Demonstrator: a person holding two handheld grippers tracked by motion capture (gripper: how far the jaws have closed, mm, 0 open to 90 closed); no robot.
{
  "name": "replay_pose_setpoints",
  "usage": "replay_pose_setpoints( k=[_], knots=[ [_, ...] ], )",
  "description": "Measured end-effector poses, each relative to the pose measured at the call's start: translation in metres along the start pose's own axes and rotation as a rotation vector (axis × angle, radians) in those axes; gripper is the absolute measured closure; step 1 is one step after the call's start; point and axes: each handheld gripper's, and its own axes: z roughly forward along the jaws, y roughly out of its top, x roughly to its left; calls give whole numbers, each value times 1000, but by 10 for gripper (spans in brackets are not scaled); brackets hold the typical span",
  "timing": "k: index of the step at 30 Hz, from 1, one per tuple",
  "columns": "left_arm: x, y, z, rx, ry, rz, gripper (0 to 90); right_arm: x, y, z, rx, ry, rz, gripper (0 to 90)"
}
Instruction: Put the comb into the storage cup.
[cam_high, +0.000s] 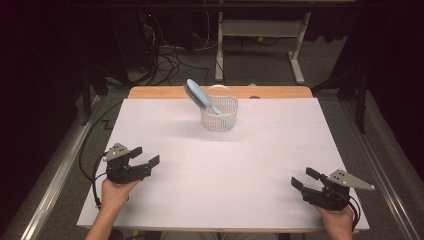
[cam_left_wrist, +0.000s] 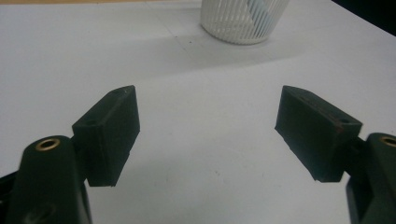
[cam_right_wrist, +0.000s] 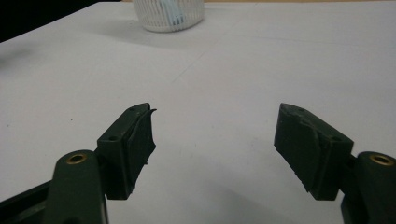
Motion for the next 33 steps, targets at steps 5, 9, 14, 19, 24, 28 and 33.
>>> replay_pose_setpoints(
  k=[5, 9, 14, 19, 24, 28, 33],
  knots=[
    [0, -4, 1, 3, 11, 1, 212, -1, 0, 0, -2, -1, 1, 287],
    [1, -6, 1, 1, 11, -2, 212, -1, 0, 0, -2, -2, 2, 287],
    [1, -10, 1, 5, 18, -6, 212, -1, 0, 0, -1, -3, 3, 287],
    [3, -14, 3, 10, 30, -12, 212, 0, 0, 0, -1, -2, 2, 287],
    [3, -18, 3, 7, 32, -18, 212, -1, 0, 0, -2, -2, 3, 287],
    [3, -21, 4, 6, 34, -24, 212, 0, 0, 0, 0, -1, 2, 287],
    [3, -23, 4, 6, 37, -28, 212, 0, 0, 0, -1, -1, 3, 287]
  ],
)
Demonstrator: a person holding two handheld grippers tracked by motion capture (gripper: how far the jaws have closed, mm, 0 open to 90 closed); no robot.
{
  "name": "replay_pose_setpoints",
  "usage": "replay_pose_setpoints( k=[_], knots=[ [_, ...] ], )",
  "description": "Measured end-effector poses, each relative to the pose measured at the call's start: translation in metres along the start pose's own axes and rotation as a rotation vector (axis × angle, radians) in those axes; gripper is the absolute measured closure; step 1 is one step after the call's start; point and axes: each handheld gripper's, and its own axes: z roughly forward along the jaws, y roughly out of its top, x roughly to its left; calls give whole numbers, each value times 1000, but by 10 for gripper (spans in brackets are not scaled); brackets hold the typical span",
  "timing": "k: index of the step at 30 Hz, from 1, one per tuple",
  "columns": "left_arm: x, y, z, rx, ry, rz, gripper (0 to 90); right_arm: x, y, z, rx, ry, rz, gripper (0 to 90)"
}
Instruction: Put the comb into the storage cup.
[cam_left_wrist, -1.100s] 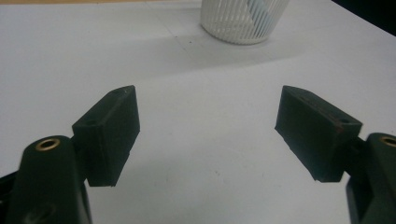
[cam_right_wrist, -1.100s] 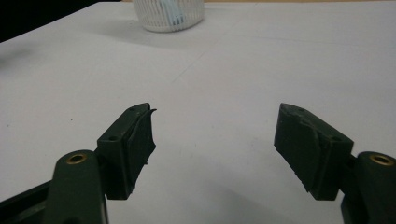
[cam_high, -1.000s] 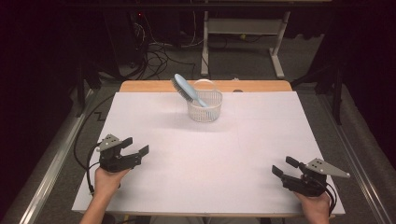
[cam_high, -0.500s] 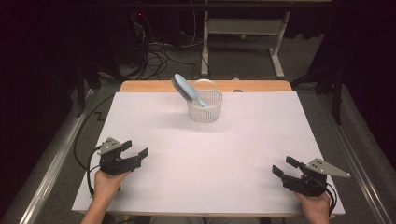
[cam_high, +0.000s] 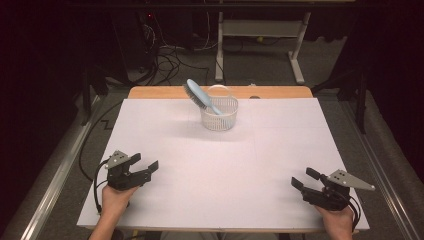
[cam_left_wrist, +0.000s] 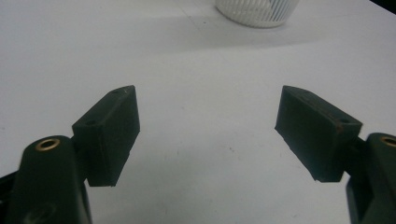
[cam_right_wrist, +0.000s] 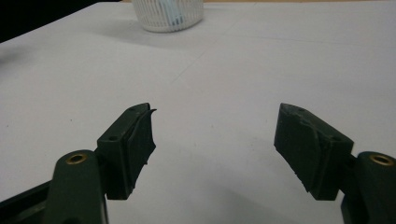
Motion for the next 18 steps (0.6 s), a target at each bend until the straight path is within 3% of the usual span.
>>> replay_pose_setpoints(
  k=[18],
  knots=[
    [-1, -9, -1, -8, 9, -15, 212, 0, 0, 0, 0, 0, -2, 287]
  ],
)
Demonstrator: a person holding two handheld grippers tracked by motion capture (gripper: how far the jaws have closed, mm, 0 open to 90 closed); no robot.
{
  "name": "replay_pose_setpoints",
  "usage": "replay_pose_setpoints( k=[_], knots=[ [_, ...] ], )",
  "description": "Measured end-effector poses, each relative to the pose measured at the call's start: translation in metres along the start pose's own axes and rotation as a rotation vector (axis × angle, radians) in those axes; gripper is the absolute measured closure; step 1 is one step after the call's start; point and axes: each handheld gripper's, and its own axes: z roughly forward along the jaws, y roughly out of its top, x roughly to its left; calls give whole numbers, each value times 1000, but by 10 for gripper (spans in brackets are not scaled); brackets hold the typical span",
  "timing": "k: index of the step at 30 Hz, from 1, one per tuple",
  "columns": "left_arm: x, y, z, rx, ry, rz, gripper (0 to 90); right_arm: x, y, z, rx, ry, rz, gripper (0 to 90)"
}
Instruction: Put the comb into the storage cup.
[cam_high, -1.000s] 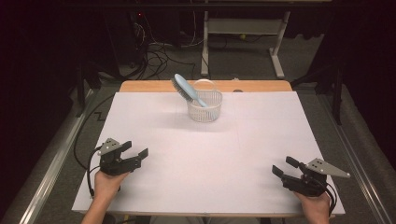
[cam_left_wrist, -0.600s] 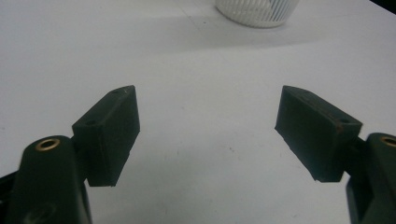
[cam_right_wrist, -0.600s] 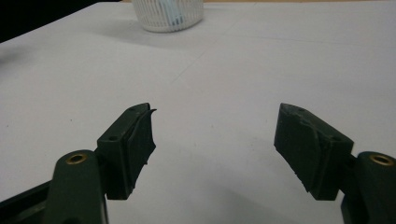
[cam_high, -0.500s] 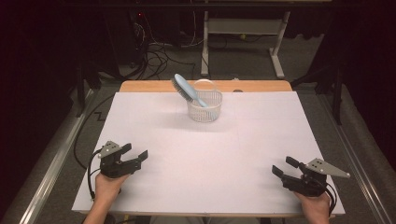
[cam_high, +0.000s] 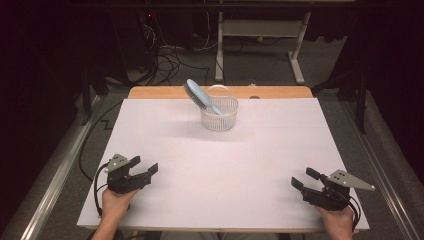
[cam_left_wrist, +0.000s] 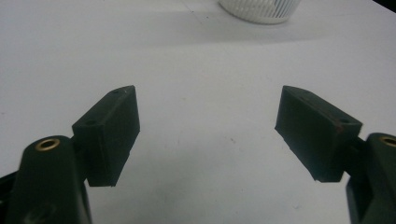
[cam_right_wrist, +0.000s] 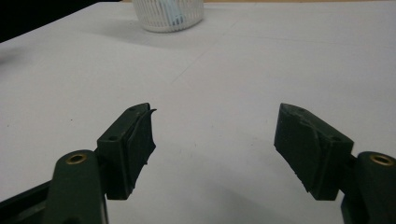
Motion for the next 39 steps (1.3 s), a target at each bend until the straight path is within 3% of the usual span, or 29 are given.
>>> replay_pose_setpoints(
  k=[39],
  knots=[
    [0, -10, -1, 8, 6, -10, 212, 0, 0, 0, 3, 3, -3, 287]
  ],
)
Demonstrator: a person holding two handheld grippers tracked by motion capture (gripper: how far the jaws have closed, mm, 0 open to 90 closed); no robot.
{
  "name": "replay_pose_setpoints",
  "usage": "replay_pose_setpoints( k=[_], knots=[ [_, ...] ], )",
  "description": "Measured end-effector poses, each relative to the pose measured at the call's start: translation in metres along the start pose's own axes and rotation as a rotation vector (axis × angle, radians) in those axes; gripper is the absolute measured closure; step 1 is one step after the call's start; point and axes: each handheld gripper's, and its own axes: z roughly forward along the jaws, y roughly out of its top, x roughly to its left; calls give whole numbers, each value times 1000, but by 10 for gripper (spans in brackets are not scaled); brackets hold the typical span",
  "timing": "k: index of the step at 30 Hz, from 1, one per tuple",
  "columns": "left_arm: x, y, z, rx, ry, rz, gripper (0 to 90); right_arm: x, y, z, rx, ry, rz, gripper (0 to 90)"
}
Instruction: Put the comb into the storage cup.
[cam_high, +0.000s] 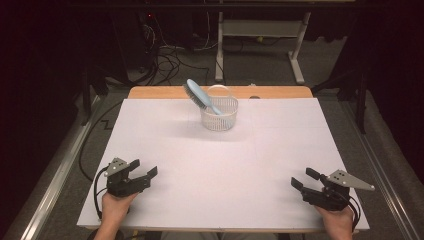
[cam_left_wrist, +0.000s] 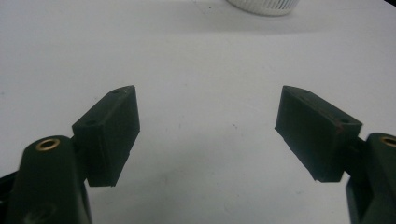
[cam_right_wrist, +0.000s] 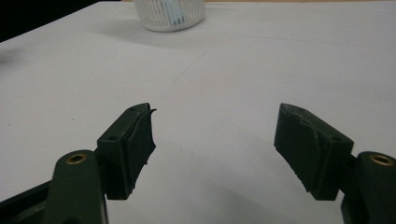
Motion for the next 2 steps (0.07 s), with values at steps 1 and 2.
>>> replay_pose_setpoints(
  k=[1, 2],
  knots=[
    [0, 0, 0, 1, 0, 2, 212, 0, 0, 0, 0, 0, 0, 287],
    [0, 0, 0, 1, 0, 2, 212, 0, 0, 0, -1, 0, 0, 287]
  ],
)
